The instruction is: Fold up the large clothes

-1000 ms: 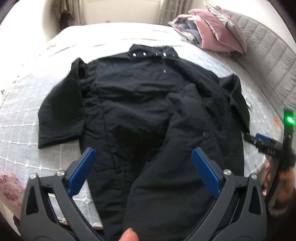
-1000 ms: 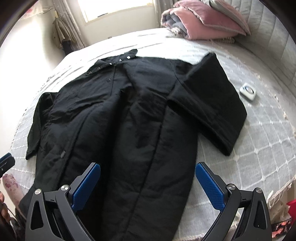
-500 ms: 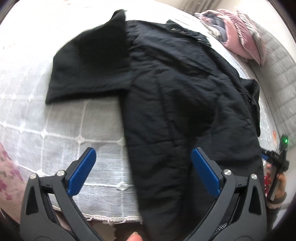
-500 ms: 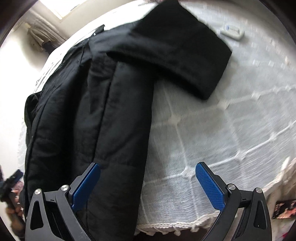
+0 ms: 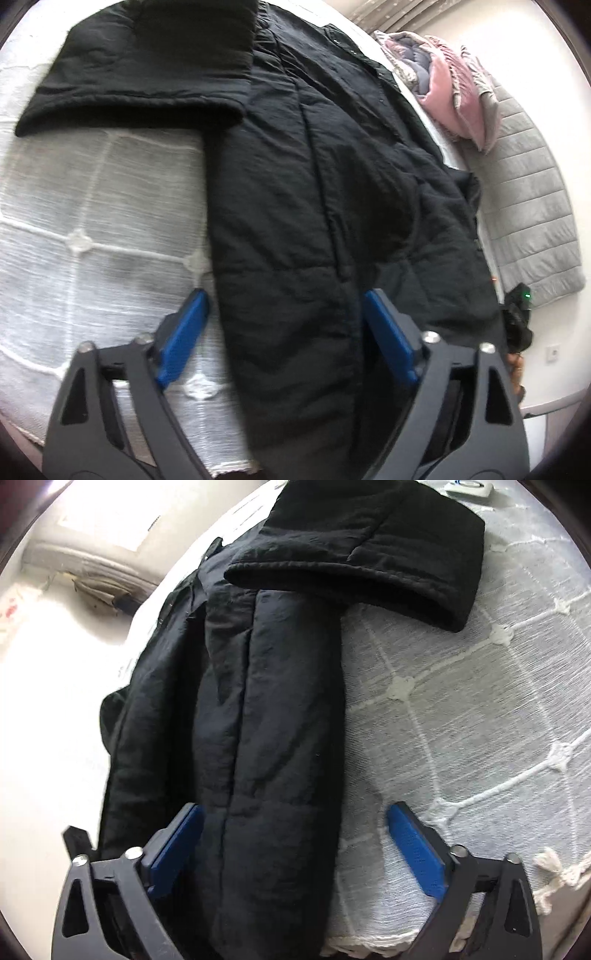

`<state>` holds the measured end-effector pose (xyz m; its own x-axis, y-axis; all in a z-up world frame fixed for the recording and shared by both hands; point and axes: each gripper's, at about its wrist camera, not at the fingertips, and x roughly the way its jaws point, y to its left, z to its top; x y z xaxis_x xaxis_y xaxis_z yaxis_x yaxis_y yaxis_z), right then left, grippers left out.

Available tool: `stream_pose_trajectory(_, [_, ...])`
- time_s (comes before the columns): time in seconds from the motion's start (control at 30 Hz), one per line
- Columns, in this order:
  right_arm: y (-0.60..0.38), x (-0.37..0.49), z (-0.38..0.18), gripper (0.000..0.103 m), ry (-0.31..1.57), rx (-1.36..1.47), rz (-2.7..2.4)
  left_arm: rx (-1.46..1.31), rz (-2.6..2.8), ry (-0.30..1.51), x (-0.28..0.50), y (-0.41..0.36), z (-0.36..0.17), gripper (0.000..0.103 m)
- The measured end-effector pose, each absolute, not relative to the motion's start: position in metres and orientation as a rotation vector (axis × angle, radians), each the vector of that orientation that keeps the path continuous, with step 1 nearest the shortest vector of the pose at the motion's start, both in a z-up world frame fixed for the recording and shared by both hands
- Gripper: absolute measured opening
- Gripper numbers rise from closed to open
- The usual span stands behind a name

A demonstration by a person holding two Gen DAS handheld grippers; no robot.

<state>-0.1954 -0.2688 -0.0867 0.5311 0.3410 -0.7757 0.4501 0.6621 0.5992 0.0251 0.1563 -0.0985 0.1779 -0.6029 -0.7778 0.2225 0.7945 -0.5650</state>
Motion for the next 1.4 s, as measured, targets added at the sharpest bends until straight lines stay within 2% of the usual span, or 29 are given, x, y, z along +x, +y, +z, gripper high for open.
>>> stream_pose_trajectory(0.07, [-0.266, -0.192, -0.091, 0.083, 1.04, 0.914, -0.034, -0.373, -0.602, 1.273, 0.024, 0.156, -0.101, 0.07])
stream_pose_trajectory(0.1, [-0.264, -0.19, -0.095, 0.067, 1.048, 0.937, -0.008, -0.373, -0.595, 1.27, 0.023, 0.156, -0.101, 0.068])
stream_pose_trajectory(0.13, [-0.261, -0.189, -0.094, 0.059, 1.058, 0.936, -0.01, -0.365, -0.594, 1.27, 0.023, 0.155, -0.102, 0.064])
stream_pose_trajectory(0.17, [-0.259, -0.187, -0.094, 0.055, 1.069, 0.917, -0.028, -0.345, -0.588, 1.27, 0.023, 0.154, -0.101, 0.06])
stream_pose_trajectory(0.23, [-0.26, -0.186, -0.094, 0.028, 1.073, 0.913, -0.037, -0.325, -0.573, 1.283, 0.02, 0.153, -0.099, 0.046])
stream_pose_trajectory(0.27, [-0.262, -0.185, -0.093, 0.02, 1.066, 0.93, -0.013, -0.322, -0.562, 1.286, 0.021, 0.153, -0.099, 0.035])
stream_pose_trajectory(0.33, [-0.266, -0.188, -0.088, 0.012, 1.052, 0.937, -0.011, -0.317, -0.54, 1.282, 0.022, 0.157, -0.097, 0.01])
stream_pose_trajectory(0.5, [-0.271, -0.194, -0.056, 0.007, 0.989, 0.853, -0.042, -0.323, -0.503, 1.232, 0.017, 0.171, -0.071, 0.006])
stream_pose_trajectory(0.73, [-0.305, -0.213, -0.007, 0.006, 0.905, 0.725, -0.194, -0.225, -0.443, 1.125, 0.01, 0.185, -0.025, 0.005])
stream_pose_trajectory(0.83, [-0.321, -0.219, -0.006, 0.006, 0.914, 0.648, -0.311, -0.139, -0.402, 1.137, 0.008, 0.183, -0.029, 0.005])
stream_pose_trajectory(0.9, [-0.33, -0.217, -0.021, 0.006, 0.964, 0.628, -0.356, -0.072, -0.352, 1.184, 0.012, 0.179, -0.051, 0.005])
stream_pose_trajectory(1.07, [-0.33, -0.201, -0.071, 0.008, 1.092, 0.549, -0.45, -0.061, -0.306, 1.249, 0.026, 0.18, -0.09, 0.006])
stream_pose_trajectory(1.2, [-0.333, -0.205, -0.064, 0.017, 1.073, 0.55, -0.419, -0.027, -0.327, 1.215, 0.026, 0.184, -0.081, 0.014])
stream_pose_trajectory(1.27, [-0.331, -0.204, -0.055, 0.02, 1.105, 0.549, -0.342, 0.008, -0.322, 1.17, 0.023, 0.188, -0.064, 0.031])
stream_pose_trajectory(1.3, [-0.332, -0.205, -0.049, 0.024, 1.122, 0.553, -0.305, 0.012, -0.322, 1.147, 0.023, 0.189, -0.055, 0.053])
stream_pose_trajectory(1.33, [-0.332, -0.206, -0.043, 0.026, 1.124, 0.558, -0.276, 0.01, -0.331, 1.104, 0.023, 0.19, -0.041, 0.07])
stream_pose_trajectory(1.4, [-0.335, -0.206, -0.026, 0.029, 1.106, 0.544, -0.251, 0.017, -0.354, 1.02, 0.017, 0.187, -0.015, 0.077])
